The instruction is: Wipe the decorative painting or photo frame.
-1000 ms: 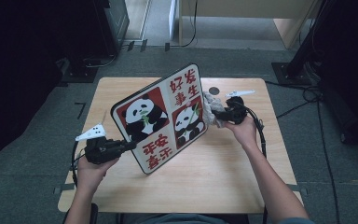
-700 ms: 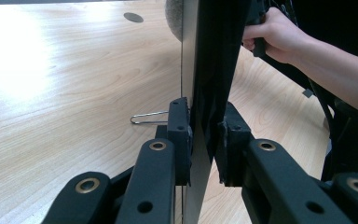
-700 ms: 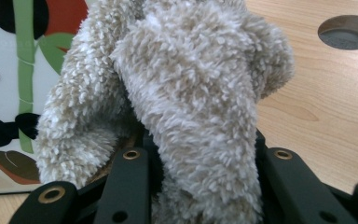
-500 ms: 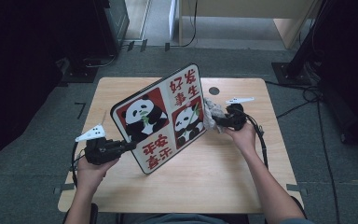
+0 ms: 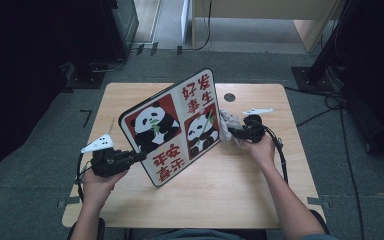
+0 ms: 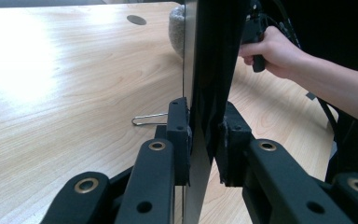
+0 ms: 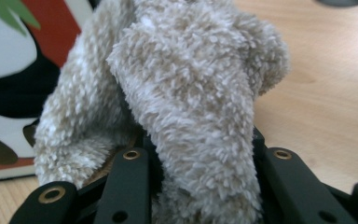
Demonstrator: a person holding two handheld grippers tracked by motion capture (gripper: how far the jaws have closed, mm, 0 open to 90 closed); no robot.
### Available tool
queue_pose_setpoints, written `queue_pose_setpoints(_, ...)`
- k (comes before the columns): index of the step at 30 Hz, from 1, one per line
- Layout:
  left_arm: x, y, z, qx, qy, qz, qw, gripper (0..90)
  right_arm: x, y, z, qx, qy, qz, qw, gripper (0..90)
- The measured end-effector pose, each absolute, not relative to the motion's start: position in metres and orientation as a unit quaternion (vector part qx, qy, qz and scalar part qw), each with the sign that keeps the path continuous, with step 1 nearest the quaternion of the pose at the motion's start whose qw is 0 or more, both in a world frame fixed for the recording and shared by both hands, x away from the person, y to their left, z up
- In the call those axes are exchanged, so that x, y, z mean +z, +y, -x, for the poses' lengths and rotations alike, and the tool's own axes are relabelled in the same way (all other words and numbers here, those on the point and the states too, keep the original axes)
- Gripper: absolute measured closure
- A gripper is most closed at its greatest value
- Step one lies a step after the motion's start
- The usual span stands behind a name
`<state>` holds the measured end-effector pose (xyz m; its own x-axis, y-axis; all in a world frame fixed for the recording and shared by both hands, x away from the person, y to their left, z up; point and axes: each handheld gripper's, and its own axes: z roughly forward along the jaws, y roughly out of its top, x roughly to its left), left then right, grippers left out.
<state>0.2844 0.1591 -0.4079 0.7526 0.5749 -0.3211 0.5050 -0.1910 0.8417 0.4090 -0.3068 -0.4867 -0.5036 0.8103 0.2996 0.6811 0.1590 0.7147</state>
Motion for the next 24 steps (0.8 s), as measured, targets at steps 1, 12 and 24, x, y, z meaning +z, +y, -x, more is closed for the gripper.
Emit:
queue_pose_setpoints(1, -0.408, 0.159, -0.284, 0.032, 0.350, -0.771, 0.531, 78.1, -0.485, -0.308, -0.409, 0.423, 0.755, -0.493, 0.081, 66.1)
queue_pose_setpoints(12, -0.408, 0.160, -0.285, 0.031, 0.349, -0.771, 0.532, 78.2, -0.468, -0.336, -0.405, 0.429, 0.739, -0.502, 0.130, 65.6)
queue_pose_setpoints(24, -0.408, 0.161, -0.285, 0.029, 0.347, -0.772, 0.532, 78.1, -0.473, -0.372, -0.409, 0.421, 0.718, -0.533, 0.152, 64.9)
